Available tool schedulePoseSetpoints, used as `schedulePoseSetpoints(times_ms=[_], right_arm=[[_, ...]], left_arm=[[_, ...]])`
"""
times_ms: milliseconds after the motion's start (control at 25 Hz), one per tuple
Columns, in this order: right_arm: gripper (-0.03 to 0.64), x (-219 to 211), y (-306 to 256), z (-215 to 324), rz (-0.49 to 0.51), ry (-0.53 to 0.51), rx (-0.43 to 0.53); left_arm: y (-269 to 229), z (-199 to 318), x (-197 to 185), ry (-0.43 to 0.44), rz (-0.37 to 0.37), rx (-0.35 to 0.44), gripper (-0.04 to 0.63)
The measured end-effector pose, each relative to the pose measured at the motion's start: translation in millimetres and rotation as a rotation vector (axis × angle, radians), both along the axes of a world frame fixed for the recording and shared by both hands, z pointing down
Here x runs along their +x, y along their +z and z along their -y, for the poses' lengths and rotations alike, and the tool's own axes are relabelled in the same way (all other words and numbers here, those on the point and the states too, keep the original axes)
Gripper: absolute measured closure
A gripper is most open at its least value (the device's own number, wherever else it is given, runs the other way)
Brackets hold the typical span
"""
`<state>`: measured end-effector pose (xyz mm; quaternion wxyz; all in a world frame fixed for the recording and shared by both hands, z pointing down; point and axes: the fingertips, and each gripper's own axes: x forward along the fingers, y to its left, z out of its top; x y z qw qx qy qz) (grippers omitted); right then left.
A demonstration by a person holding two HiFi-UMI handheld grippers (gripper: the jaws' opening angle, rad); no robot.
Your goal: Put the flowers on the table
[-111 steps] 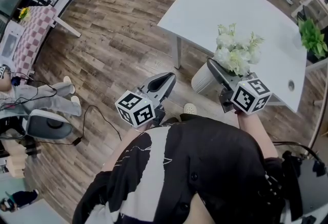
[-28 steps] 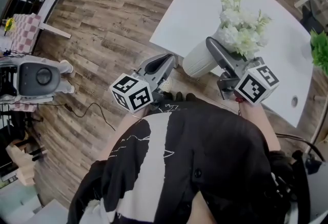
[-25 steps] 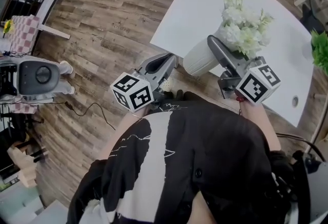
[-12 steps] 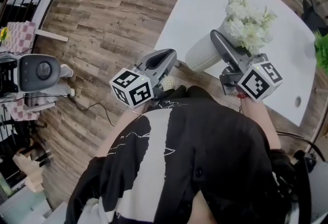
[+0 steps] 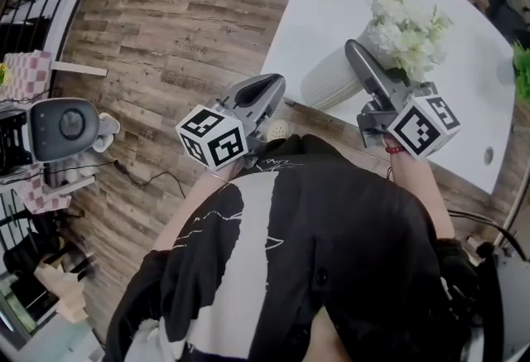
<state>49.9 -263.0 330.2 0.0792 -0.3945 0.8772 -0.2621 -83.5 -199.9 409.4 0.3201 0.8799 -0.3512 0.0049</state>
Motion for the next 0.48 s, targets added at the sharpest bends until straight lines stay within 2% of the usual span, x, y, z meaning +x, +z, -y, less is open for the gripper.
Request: schedulePoseSetpoints(times_ms=[480], right_arm=[[0.259,-15,1,23,-0.021,0.068,0.012]], left_arm=[[0,30,-17,0.065,-0.013,0.017,0.569]])
